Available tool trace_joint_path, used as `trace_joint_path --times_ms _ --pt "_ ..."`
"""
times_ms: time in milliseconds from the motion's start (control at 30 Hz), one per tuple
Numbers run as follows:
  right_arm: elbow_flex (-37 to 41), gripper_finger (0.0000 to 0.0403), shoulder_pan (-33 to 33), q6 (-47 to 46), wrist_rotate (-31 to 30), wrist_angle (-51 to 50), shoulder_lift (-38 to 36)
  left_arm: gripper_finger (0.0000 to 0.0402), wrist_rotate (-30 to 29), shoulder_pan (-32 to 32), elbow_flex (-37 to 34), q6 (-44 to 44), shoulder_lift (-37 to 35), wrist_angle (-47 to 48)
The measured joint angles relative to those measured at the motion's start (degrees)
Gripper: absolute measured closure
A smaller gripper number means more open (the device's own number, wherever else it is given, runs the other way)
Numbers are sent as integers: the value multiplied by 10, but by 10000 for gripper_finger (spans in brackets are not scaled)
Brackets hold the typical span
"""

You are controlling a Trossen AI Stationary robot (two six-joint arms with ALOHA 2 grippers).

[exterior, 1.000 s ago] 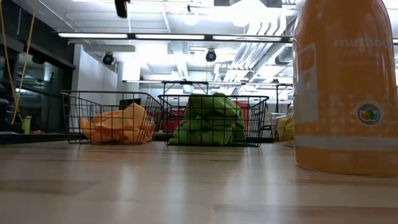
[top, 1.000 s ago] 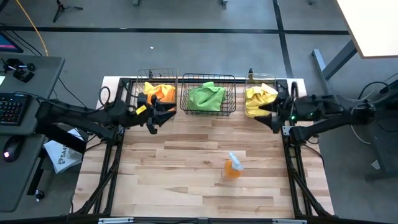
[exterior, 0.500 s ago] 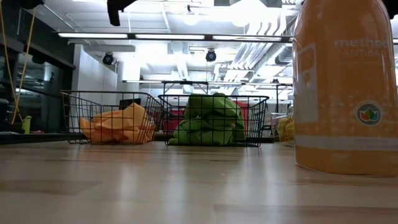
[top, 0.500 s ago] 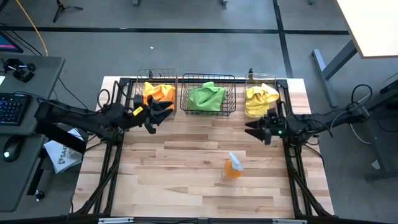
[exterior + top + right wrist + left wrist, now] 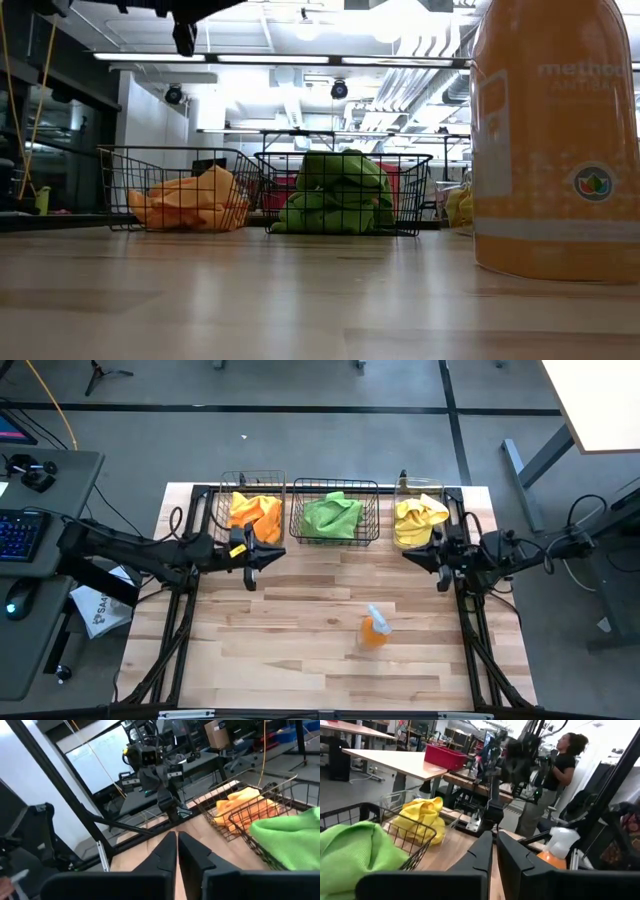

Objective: Sort microfiber towel by color & place in baskets
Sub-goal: Return to Home Position

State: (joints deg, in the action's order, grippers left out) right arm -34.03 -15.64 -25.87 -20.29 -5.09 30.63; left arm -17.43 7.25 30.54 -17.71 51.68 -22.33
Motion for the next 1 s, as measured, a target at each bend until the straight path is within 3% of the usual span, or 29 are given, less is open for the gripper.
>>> trace_joint_path --times_ms 200,400,600,833,1000 --pt "-43 393 0 -36 1 -59 -1 399 0 -5 -99 -18 -26 -108" --pt "-61 391 -1 -81 26 -87 -1 401 -12 -5 -215 -61 -103 -192" --pt "-64 392 -1 -89 29 -101 -1 401 -30 -5 -299 -94 -198 -187" --pt "-64 401 -1 -103 29 -103 -7 401 -24 -5 -298 -77 -271 -66" --pt "-64 402 -1 -98 39 -120 -15 401 -23 -5 -298 -77 -274 -54"
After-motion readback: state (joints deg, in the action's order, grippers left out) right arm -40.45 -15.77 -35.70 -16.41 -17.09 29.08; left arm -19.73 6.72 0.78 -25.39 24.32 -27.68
